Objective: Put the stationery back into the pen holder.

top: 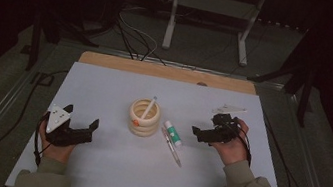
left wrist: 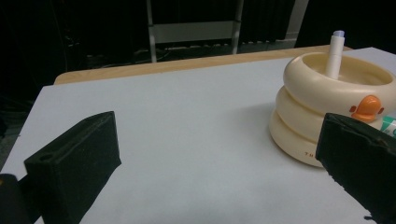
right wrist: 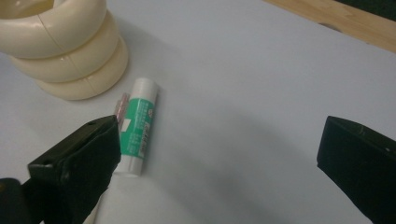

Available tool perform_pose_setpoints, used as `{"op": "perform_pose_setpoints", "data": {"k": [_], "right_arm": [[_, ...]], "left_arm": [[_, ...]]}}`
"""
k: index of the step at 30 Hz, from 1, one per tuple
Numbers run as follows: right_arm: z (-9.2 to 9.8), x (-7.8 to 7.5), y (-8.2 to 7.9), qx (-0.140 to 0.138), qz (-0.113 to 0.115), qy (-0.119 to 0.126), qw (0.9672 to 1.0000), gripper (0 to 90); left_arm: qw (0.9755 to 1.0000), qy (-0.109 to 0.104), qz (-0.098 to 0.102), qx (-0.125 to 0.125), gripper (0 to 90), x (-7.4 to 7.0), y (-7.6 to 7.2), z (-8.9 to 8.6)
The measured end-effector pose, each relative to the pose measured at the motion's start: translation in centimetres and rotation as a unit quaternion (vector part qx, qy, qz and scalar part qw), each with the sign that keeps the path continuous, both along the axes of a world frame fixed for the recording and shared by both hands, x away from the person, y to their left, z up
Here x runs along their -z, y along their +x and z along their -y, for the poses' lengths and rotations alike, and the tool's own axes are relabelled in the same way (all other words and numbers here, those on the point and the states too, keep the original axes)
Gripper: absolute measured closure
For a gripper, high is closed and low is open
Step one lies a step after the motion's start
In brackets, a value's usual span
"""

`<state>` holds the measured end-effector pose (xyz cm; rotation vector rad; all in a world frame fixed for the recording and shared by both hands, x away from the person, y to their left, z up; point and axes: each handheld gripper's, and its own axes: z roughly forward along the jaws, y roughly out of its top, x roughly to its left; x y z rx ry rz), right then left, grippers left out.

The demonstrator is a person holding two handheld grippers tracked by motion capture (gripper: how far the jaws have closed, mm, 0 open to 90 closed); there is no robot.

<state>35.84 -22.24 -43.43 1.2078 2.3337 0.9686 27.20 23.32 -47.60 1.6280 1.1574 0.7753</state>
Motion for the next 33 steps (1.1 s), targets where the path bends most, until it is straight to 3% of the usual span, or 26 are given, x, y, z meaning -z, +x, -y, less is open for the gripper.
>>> {"op": "perform_pose_setpoints", "data": {"k": [6,33], "right_arm": [[-1.3,-0.1,1.0,-0.006,-0.018,-0.012,0.9997,0.1],[-5.6,0.2,3.7,-0.021,-0.049,-0.036,0.9979,0.1]], "left_arm": [[1.0,-0.006,0.001,-0.005,0.3,0.0,-0.1,-0.2],[0.9999,-0.007,0.0,-0.007,0.3,0.2,0.0,-0.3]]}}
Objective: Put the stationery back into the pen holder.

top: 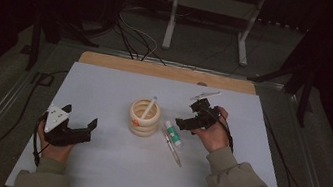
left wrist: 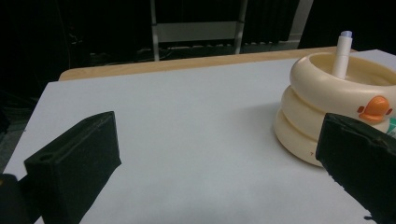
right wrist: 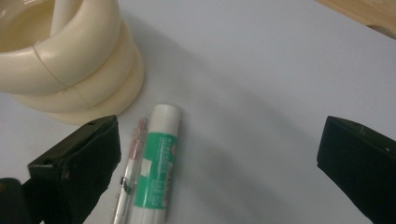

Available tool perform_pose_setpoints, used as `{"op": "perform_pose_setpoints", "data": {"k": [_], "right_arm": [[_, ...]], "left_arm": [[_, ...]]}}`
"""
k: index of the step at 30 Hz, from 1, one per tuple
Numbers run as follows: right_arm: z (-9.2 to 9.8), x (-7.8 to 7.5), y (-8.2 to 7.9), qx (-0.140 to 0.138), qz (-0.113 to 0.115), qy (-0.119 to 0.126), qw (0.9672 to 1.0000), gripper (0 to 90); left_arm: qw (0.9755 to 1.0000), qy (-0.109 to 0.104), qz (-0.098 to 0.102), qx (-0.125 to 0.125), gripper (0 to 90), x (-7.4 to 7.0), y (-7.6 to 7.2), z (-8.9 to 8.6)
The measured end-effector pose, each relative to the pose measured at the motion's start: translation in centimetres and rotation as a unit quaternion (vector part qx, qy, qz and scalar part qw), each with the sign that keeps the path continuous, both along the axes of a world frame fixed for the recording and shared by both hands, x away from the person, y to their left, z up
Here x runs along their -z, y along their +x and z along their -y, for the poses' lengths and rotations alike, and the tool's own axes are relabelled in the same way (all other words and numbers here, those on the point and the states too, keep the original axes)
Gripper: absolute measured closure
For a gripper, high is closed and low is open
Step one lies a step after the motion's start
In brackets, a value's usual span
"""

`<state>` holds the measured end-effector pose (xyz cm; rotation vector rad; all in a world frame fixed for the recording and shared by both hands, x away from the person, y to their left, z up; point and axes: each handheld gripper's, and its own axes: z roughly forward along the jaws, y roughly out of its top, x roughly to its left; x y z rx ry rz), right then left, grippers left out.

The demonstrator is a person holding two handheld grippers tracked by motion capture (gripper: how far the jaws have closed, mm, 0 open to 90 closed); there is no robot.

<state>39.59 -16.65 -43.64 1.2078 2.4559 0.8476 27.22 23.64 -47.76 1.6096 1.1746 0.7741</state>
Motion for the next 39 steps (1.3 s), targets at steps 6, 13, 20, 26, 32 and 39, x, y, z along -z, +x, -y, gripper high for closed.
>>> {"op": "perform_pose_setpoints", "data": {"k": [6,13,20,26,32,39], "right_arm": [[-0.6,0.3,0.3,-0.003,-0.006,-0.007,1.0,0.1],[-0.5,0.6,0.8,0.001,-0.016,-0.01,0.9998,0.1],[-1.1,0.6,1.2,-0.002,-0.023,-0.019,0.9995,0.1],[-2.4,1.0,1.2,-0.01,-0.038,-0.041,0.9984,0.2],[-3.4,1.8,1.5,-0.016,-0.059,-0.055,0.9966,1.4],[-4.3,2.5,1.6,-0.018,-0.077,-0.067,0.9946,15.4]], "left_arm": [[1.0,0.0,0.0,-0.001,0.3,0.0,0.0,0.0],[1.0,0.003,-0.002,0.001,0.3,0.1,0.1,0.1],[1.0,0.003,-0.006,0.0,0.3,0.2,0.2,0.1],[1.0,0.001,-0.006,0.0,0.3,0.2,0.1,0.1],[1.0,0.0,-0.006,0.0,0.3,0.2,0.1,0.0],[1.0,0.001,-0.006,0.001,0.3,0.3,0.2,0.1]]}}
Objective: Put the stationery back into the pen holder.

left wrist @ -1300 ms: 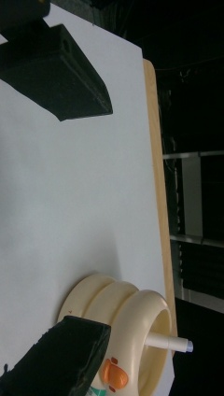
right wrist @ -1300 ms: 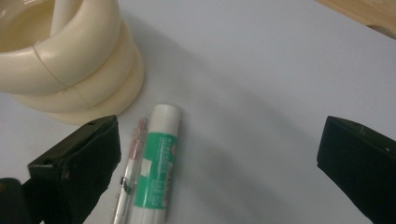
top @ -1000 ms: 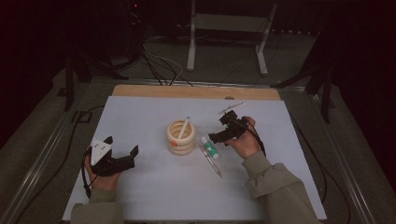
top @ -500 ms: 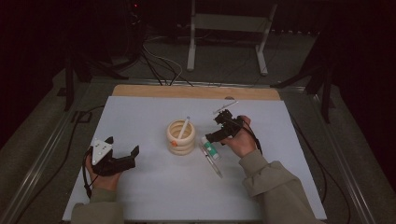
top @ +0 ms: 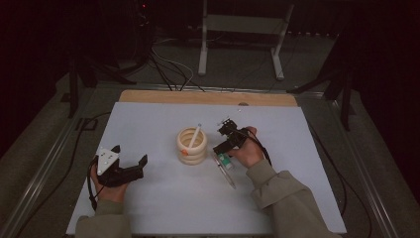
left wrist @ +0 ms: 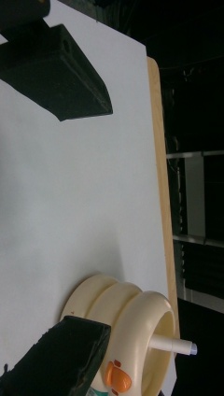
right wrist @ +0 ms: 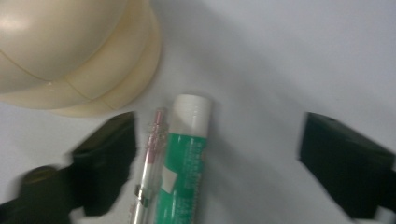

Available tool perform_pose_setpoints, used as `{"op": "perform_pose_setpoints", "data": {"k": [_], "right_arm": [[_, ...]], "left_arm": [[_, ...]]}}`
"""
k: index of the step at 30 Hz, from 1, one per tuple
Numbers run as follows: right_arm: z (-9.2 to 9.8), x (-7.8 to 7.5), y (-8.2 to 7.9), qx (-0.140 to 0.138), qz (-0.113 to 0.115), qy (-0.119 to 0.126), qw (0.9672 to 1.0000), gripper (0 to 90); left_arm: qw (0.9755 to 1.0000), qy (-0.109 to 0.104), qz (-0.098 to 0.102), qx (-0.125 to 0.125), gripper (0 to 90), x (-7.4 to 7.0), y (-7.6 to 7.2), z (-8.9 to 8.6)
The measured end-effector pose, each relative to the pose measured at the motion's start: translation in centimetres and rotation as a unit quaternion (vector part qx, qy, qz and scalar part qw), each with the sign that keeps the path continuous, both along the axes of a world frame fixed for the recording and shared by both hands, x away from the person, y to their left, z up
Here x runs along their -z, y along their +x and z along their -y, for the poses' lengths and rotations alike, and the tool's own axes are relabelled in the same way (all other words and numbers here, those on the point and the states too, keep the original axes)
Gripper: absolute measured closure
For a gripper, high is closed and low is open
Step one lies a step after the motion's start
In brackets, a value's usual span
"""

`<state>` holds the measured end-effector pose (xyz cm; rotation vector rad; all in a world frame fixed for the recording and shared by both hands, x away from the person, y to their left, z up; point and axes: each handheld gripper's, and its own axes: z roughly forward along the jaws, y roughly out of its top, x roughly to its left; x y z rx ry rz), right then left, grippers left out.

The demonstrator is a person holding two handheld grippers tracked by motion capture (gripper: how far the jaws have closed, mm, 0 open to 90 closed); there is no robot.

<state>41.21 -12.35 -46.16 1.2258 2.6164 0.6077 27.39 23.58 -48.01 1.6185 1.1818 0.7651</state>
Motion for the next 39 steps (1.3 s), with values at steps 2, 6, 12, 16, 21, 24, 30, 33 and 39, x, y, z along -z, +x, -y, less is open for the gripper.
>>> {"op": "perform_pose_setpoints", "data": {"k": [2,6,12,16,21,24,30,33,39], "right_arm": [[-0.3,0.3,0.1,0.001,-0.009,-0.001,1.0,26.1],[-1.0,1.3,0.3,-0.018,-0.043,-0.005,0.9989,49.7],[-1.4,2.6,0.8,-0.005,-0.08,-0.011,0.9967,65.5],[-1.4,2.6,0.9,-0.004,-0.08,-0.015,0.9966,65.5],[-1.5,2.6,0.8,0.002,-0.077,-0.02,0.9968,66.1],[-1.6,2.6,0.8,0.0,-0.074,-0.023,0.997,66.1],[-0.7,2.3,0.9,0.005,-0.068,-0.016,0.9976,66.1],[-0.3,1.7,0.8,0.006,-0.062,-0.01,0.998,66.1],[0.5,0.4,0.5,0.008,-0.042,0.016,0.999,66.1]], "left_arm": [[1.0,0.0,0.0,0.0,0.3,0.0,0.0,0.0],[1.0,0.0,0.0,0.0,0.3,0.0,0.0,0.0],[1.0,-0.002,0.0,-0.001,0.3,0.0,0.0,-0.1],[1.0,-0.001,-0.001,-0.002,0.4,-0.1,-0.1,-0.1],[1.0,-0.001,0.001,-0.003,0.4,-0.1,-0.2,-0.1],[1.0,-0.002,0.0,-0.004,0.4,-0.1,-0.1,-0.2],[1.0,-0.001,-0.002,-0.003,0.4,-0.1,-0.1,-0.1],[1.0,0.001,-0.003,-0.003,0.4,-0.1,-0.1,-0.1],[1.0,0.001,-0.003,-0.003,0.4,-0.1,-0.1,-0.1]]}}
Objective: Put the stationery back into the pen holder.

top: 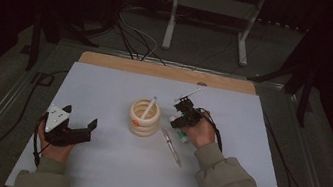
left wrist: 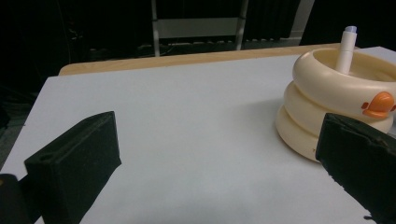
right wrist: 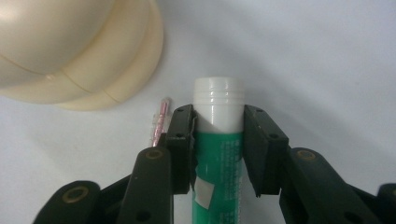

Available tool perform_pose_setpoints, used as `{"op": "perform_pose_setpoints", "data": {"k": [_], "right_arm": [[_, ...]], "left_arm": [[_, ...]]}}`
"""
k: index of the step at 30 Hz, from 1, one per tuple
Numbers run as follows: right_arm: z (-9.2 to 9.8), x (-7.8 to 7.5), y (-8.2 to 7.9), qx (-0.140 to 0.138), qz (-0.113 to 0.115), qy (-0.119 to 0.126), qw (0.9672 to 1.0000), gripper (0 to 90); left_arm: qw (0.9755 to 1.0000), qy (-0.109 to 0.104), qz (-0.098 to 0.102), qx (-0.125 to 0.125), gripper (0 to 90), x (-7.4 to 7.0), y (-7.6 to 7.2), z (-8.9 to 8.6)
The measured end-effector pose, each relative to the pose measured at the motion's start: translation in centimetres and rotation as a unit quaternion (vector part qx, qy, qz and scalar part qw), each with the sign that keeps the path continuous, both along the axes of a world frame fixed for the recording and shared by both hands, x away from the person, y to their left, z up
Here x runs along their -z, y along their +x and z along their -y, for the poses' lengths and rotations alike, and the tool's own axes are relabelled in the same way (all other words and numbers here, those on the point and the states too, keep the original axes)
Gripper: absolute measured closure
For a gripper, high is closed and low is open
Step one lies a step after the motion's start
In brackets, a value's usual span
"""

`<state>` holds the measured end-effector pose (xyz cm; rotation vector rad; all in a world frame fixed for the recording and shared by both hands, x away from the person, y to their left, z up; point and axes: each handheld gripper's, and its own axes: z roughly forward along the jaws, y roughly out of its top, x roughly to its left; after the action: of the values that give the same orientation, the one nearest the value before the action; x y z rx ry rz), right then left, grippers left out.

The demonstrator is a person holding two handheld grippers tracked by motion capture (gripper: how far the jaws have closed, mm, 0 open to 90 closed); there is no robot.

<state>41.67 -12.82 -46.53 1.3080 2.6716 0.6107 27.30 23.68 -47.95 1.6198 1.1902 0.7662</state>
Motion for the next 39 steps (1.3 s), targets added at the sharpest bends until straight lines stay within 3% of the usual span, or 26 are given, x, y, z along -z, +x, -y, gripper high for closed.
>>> {"op": "perform_pose_setpoints", "data": {"k": [13,29,39], "right_arm": [[0.9,-3.3,-0.4,0.005,0.05,0.049,0.9975,66.0],[0.0,-5.2,-0.7,-0.006,0.088,0.079,0.993,66.0],[-0.7,-6.3,-0.8,-0.013,0.113,0.103,0.9881,66.0]], "left_arm": [[1.0,0.0,-0.002,0.001,0.4,0.1,0.0,0.0],[1.0,-0.002,-0.003,0.001,0.4,0.1,0.0,0.0],[1.0,-0.003,-0.004,0.0,0.4,0.2,0.0,0.0]]}}
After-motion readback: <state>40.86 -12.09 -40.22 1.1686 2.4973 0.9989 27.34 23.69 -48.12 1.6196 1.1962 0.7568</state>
